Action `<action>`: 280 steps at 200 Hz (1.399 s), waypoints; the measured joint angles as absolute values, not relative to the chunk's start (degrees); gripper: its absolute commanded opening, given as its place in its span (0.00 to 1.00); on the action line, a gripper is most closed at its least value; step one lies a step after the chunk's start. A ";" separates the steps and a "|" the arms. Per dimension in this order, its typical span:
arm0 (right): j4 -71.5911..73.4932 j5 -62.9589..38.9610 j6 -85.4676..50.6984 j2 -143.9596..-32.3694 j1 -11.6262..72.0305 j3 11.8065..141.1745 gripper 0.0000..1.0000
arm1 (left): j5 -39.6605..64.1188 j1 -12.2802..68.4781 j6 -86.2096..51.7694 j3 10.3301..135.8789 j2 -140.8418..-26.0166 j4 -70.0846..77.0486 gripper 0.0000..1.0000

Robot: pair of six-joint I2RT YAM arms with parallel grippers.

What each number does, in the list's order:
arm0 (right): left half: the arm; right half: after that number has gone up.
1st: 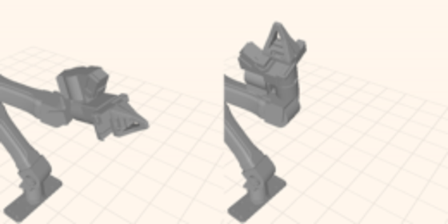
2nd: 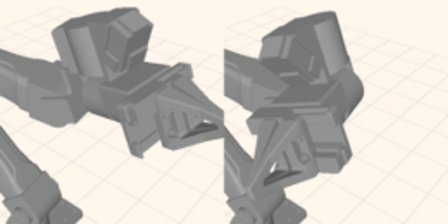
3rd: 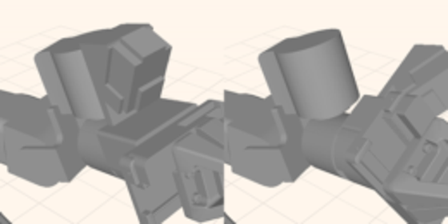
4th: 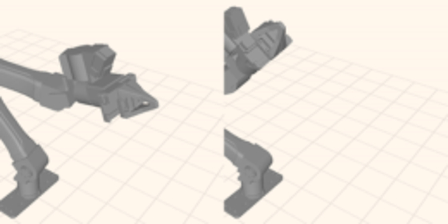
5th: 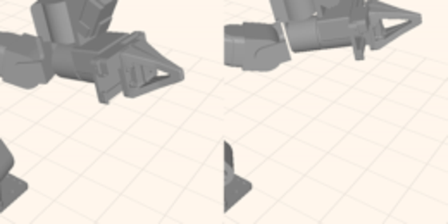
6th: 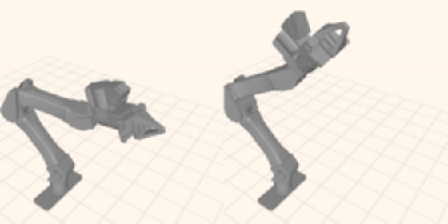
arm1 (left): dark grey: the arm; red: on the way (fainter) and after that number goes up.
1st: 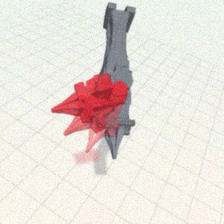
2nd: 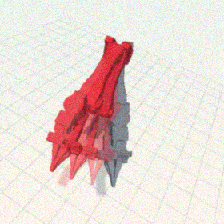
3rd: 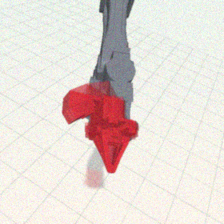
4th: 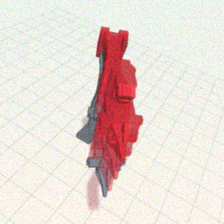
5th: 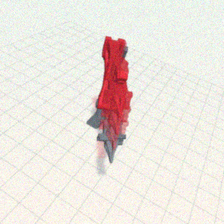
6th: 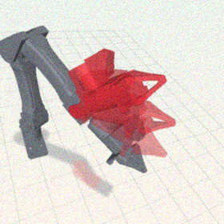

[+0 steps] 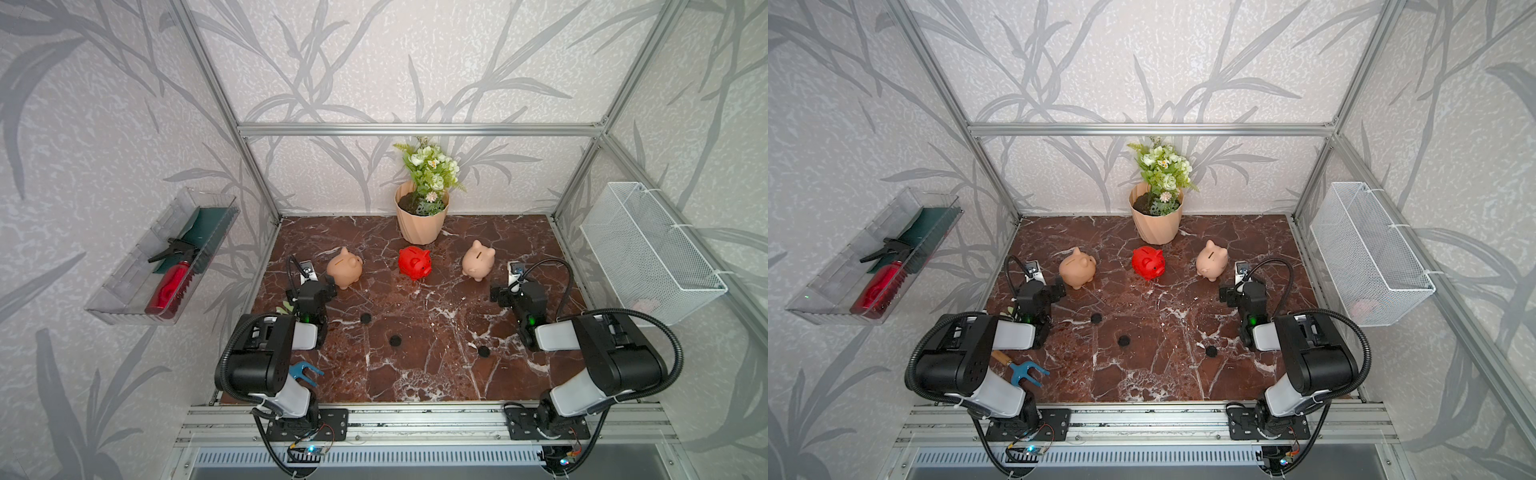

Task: Close piggy banks
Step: Move the piggy bank to the center of the board.

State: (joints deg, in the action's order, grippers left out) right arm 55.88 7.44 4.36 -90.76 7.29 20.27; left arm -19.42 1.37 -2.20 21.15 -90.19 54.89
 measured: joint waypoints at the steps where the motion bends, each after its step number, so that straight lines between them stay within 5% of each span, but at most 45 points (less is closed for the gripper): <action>1: 55.88 7.44 4.36 -90.76 7.29 20.27 0.99 | -19.40 1.37 -2.17 21.15 -90.19 54.89 0.99; 88: 58.33 7.44 4.36 -90.24 7.29 18.55 0.99 | -19.38 1.69 -2.11 17.12 -90.19 61.14 0.99; 126: 51.05 7.14 4.27 -79.22 7.29 17.91 0.99 | -18.48 2.17 -1.28 12.51 -85.14 62.30 0.99; 196: 20.32 -1.72 -13.96 -58.87 7.27 38.17 0.99 | -19.07 3.88 -7.44 31.73 -64.82 30.15 0.99; 239: 12.03 -20.27 -24.38 -60.31 8.29 42.72 0.99 | -13.69 3.92 -13.15 45.95 -70.57 13.50 0.99; 280: 4.05 -27.20 -26.81 -61.91 15.64 44.23 0.99 | -5.63 3.90 -14.11 57.08 -83.70 2.42 0.99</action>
